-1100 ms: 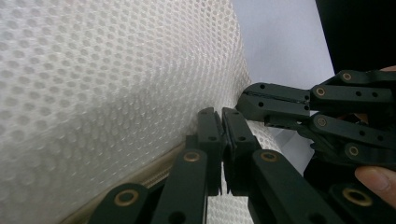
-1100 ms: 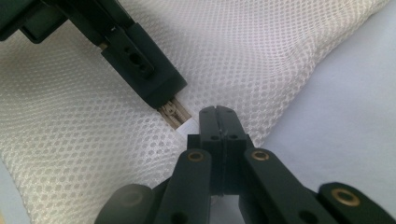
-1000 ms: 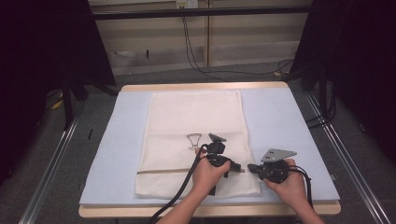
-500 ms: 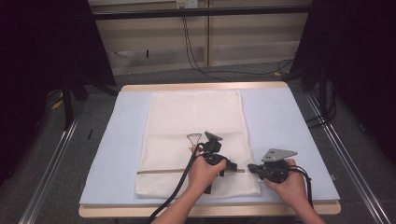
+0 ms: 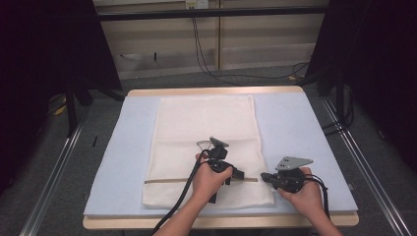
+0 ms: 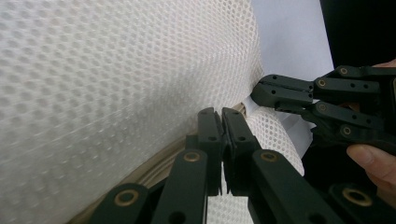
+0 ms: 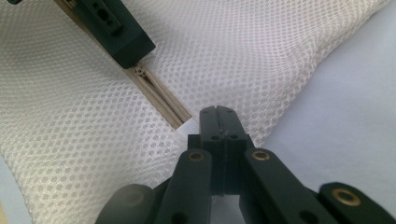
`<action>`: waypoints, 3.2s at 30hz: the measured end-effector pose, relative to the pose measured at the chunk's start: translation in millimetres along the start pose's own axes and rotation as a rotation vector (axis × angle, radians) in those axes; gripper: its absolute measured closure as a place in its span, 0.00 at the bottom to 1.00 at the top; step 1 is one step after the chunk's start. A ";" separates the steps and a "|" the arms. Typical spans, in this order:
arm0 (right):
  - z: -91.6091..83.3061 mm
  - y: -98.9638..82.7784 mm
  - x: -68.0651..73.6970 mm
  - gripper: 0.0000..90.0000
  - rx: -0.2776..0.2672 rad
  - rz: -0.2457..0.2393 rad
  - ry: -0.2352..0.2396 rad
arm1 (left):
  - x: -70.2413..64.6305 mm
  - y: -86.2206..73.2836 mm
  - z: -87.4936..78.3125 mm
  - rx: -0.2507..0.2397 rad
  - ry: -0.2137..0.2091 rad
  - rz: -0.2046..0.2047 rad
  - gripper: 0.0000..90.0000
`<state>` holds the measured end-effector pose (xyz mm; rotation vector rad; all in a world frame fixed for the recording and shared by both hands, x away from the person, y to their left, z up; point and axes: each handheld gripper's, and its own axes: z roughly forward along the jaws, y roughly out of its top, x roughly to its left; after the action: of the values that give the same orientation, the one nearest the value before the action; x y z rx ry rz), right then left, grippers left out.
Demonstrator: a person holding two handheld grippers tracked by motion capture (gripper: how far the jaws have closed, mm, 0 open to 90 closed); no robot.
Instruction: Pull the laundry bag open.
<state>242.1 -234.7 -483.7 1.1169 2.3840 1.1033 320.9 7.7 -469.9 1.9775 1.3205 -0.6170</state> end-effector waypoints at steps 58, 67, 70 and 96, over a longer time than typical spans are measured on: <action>0.3 0.0 -1.0 1.00 -0.001 0.015 0.008 | 39.1 -9.2 -55.3 -0.015 0.013 -0.025 0.97; 0.2 0.0 -1.4 1.00 0.000 0.019 0.009 | 41.5 -11.7 -59.0 -0.023 0.008 -0.028 0.97; 0.3 0.0 -1.3 1.00 -0.001 0.015 0.012 | 42.1 -12.0 -59.6 -0.029 0.003 -0.039 0.97; 0.4 -0.9 -2.0 1.00 -0.006 0.027 0.016 | 51.2 -16.5 -81.2 -0.034 -0.014 -0.058 0.97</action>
<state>243.1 -236.3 -484.7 1.1451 2.3828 1.1320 326.3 104.0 -456.3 1.9099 1.3750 -0.6309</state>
